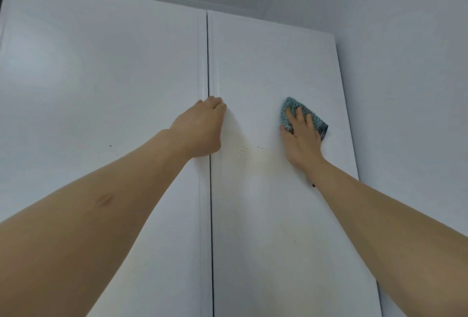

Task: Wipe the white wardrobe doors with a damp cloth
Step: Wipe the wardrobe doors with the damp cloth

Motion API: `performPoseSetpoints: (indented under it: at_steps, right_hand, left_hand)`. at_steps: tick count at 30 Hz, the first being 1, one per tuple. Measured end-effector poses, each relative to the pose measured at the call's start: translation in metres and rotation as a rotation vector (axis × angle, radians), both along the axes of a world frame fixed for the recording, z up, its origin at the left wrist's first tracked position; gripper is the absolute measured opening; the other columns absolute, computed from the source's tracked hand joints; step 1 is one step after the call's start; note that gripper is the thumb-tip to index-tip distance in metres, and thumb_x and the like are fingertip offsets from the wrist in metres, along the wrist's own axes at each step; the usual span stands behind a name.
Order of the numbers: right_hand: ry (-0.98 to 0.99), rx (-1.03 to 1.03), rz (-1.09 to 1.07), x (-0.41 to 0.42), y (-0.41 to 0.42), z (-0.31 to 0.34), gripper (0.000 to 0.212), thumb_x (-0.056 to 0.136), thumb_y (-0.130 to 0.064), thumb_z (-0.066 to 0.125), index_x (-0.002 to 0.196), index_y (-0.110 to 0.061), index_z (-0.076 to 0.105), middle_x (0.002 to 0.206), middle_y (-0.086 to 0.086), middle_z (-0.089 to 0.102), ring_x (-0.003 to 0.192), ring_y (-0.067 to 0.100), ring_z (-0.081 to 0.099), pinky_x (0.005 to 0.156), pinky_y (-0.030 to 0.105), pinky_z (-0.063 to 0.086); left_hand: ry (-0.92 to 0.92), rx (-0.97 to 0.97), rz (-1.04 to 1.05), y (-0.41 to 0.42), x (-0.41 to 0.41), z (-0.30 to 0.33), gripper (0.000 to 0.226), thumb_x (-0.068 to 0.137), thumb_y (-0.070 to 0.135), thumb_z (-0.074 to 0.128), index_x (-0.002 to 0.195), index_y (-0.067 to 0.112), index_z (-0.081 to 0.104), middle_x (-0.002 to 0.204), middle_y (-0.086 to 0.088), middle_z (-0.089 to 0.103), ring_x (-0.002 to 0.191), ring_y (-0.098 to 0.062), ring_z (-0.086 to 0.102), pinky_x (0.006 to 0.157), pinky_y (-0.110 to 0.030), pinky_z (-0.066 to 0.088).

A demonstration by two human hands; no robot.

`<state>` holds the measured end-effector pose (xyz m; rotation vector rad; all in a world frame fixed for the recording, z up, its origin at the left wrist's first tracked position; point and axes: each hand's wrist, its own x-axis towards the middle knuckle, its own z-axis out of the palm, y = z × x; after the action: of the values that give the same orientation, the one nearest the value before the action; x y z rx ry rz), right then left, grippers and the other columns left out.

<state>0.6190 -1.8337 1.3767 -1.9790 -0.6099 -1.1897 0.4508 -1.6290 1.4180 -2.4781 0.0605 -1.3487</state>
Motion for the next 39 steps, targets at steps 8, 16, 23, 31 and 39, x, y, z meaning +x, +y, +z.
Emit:
performPoseSetpoints:
  at_steps: [8, 16, 23, 31, 39]
  right_hand:
    - [-0.173, -0.307, 0.054, -0.072, 0.087, -0.026, 0.071, 0.088, -0.04, 0.017, 0.159, -0.039, 0.015, 0.169, -0.009, 0.001, 0.156, 0.018, -0.006, 0.124, 0.045, 0.0]
    - [-0.256, -0.556, 0.001, -0.061, 0.06, -0.065, 0.063, 0.098, -0.048, 0.022, 0.158, -0.03, 0.02, 0.166, -0.005, 0.009, 0.156, 0.025, 0.006, 0.124, 0.045, 0.015]
    - [-0.039, -0.273, 0.016, -0.038, 0.018, -0.066, 0.057, 0.109, -0.03, 0.038, 0.16, -0.03, 0.013, 0.167, -0.007, -0.002, 0.155, 0.021, -0.006, 0.126, 0.039, 0.003]
    - [0.073, -0.059, -0.054, -0.048, 0.056, -0.05, 0.058, 0.109, -0.04, 0.028, 0.162, -0.031, 0.007, 0.17, -0.002, -0.003, 0.156, 0.026, -0.006, 0.126, 0.048, 0.002]
    - [-0.34, -0.599, 0.01, -0.052, 0.072, -0.093, 0.062, 0.101, -0.034, 0.041, 0.158, -0.042, 0.018, 0.169, -0.012, -0.001, 0.156, 0.017, -0.01, 0.124, 0.044, 0.0]
  left_hand:
    - [-0.027, 0.084, -0.075, 0.006, -0.004, -0.015, 0.065, 0.081, 0.014, 0.065, 0.141, 0.005, 0.04, 0.139, -0.008, 0.044, 0.129, -0.025, 0.039, 0.113, -0.034, 0.029]
    - [0.078, 0.086, -0.153, 0.024, -0.015, -0.021, 0.086, 0.081, 0.019, 0.072, 0.152, 0.003, 0.027, 0.152, -0.012, 0.035, 0.144, -0.029, 0.028, 0.121, -0.037, 0.022]
    - [0.111, 0.097, -0.082, 0.031, -0.024, -0.031, 0.088, 0.077, 0.021, 0.078, 0.15, 0.005, 0.031, 0.155, -0.008, 0.032, 0.143, -0.025, 0.029, 0.118, -0.033, 0.024]
    - [0.065, 0.139, 0.009, 0.028, -0.013, -0.037, 0.11, 0.07, 0.044, 0.085, 0.153, 0.005, 0.025, 0.161, -0.01, 0.024, 0.15, -0.026, 0.019, 0.124, -0.04, 0.019]
    - [0.093, 0.198, 0.258, 0.001, 0.004, -0.058, 0.135, 0.047, 0.063, 0.082, 0.153, 0.019, 0.01, 0.16, -0.013, 0.007, 0.147, -0.049, -0.004, 0.118, -0.062, 0.009]
